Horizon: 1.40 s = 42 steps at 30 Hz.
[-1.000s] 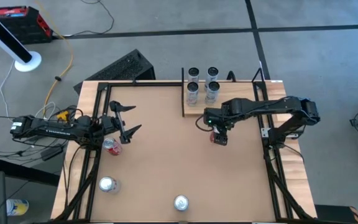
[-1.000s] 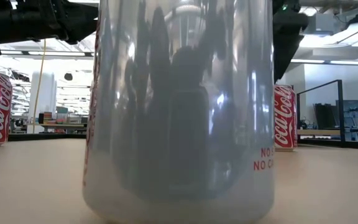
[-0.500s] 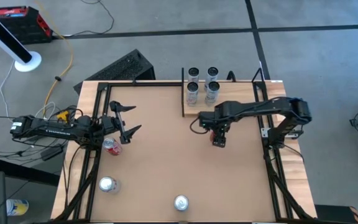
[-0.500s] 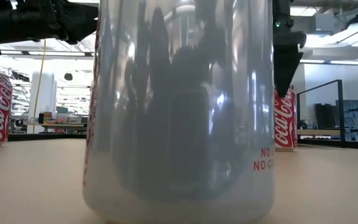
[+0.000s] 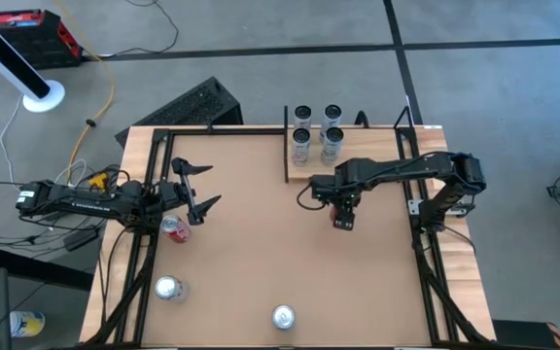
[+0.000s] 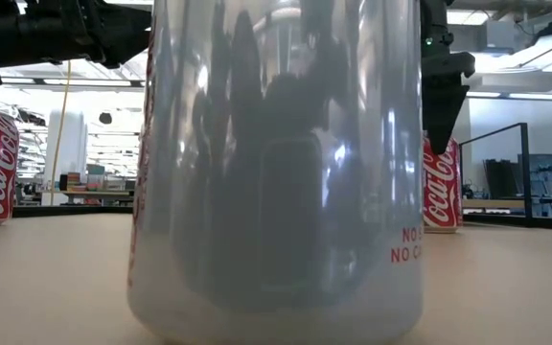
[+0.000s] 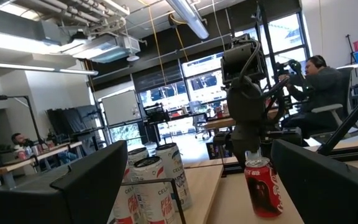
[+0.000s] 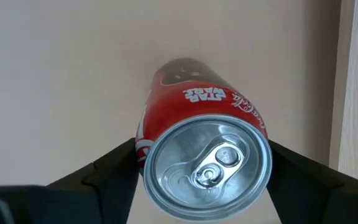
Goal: Place canned beverage on shelf
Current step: Put the top red soda can on the shelf
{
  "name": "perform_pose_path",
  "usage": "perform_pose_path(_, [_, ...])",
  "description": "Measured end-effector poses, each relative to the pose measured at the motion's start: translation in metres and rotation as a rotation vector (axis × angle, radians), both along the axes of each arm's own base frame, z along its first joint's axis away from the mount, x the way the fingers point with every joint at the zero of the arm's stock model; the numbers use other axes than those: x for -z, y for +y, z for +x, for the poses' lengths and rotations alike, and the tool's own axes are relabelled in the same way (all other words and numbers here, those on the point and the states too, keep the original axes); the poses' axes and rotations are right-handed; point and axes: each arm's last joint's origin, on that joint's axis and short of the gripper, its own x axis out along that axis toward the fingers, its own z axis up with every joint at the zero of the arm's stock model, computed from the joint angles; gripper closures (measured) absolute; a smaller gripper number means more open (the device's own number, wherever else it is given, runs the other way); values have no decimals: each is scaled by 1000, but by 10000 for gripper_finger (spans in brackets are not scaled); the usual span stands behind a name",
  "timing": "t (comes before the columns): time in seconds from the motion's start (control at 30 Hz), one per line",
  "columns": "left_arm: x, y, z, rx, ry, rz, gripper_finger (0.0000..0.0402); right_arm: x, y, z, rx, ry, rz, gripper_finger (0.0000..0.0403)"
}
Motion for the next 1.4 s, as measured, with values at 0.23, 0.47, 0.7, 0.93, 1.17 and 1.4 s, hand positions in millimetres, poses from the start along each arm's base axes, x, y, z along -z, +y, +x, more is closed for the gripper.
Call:
perform_pose_path(0.23, [0,0,0,0,0,0,16,-9,-4,-6,-24,72,-23,86])
perform_pose_path(0.47, [0,0,0,0,0,0,16,-38,-33,-24,-8,77,-153,86])
perform_pose_path(0.7, [0,0,0,-2,0,-1,16,-56,-80,-57,108,85,-176,86])
perform_pose_path(0.93, [0,0,0,-3,-3,-3,16,-53,-121,-69,126,66,-180,85])
perform_pose_path(1.17, [0,0,0,-5,-3,-2,16,-54,-133,-72,104,36,-188,73])
perform_pose_path(1.4, [0,0,0,-4,1,-2,16,-54,-137,-75,131,30,-191,36])
